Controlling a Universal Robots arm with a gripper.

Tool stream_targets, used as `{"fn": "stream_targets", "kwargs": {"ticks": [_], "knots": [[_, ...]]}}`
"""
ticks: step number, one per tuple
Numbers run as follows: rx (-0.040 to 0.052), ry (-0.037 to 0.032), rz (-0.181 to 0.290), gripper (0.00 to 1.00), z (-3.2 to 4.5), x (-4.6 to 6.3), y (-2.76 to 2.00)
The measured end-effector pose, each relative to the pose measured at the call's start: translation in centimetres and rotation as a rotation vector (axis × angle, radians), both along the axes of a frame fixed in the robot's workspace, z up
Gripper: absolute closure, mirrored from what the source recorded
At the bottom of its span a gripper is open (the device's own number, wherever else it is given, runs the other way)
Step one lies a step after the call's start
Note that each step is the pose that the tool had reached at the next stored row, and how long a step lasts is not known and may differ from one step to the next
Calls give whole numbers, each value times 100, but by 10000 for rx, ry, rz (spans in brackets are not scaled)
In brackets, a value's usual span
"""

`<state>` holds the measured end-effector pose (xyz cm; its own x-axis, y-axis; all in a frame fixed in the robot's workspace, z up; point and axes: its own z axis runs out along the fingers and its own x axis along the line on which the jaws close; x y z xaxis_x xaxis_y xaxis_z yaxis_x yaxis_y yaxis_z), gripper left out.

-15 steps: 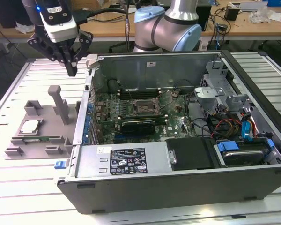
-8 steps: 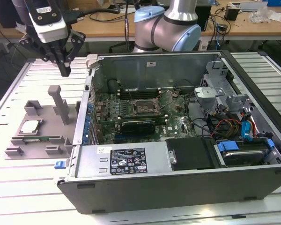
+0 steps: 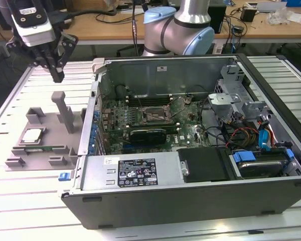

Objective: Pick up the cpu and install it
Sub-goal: 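Reach for the cpu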

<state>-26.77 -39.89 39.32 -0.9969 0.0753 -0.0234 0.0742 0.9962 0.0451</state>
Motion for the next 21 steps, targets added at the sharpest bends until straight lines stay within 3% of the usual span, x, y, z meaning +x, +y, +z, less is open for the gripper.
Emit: {"fn": "stream_targets", "kwargs": {"ticks": [4, 13, 17, 21], "knots": [[-1, -1, -1, 89, 0, -149, 0], [-1, -1, 0, 89, -11, -301, 0], [0, -9, 0, 89, -68, -412, 6], [0, -7, -1, 89, -165, -527, 62]]}}
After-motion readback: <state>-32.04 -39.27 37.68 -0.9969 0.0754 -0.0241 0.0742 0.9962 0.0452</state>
